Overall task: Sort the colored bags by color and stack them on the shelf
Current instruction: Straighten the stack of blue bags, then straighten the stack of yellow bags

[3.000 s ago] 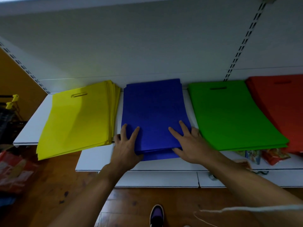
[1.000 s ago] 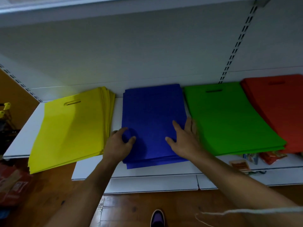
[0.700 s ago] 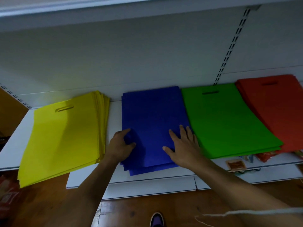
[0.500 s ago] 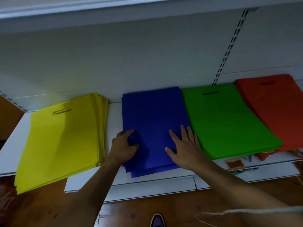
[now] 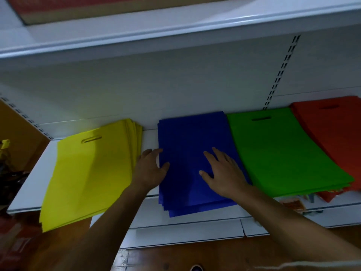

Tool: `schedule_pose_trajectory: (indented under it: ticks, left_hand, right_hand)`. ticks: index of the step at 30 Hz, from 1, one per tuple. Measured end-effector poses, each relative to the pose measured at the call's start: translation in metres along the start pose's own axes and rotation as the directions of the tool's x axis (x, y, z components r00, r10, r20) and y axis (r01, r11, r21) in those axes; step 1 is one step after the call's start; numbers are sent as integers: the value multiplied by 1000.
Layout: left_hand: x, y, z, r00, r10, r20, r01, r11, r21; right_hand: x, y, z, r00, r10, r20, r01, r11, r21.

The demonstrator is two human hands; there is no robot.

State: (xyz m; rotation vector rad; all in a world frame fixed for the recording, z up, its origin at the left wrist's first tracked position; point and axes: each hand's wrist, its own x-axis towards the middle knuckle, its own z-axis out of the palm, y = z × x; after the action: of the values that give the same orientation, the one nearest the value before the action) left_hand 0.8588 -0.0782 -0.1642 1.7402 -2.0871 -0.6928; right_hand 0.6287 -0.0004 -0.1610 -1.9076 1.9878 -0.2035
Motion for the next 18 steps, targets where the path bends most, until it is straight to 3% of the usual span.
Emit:
schedule_pose_trajectory:
  ticks: [6,11,18]
  left_hand:
    - [-18,-10,-43,986,-78,-148,80,997,11]
    - [-30,-61,-75,962,-165,-219,168,986,-5]
    - [-7,-180,-127,933,-291,-211,307,951,48]
  right_hand:
    - [13,-55,3,987,-159,12,155,972,174]
    - [17,-104,24,974,-223,26,208,940,271]
    - [39,-166,59,983,-123,139,53,904,424]
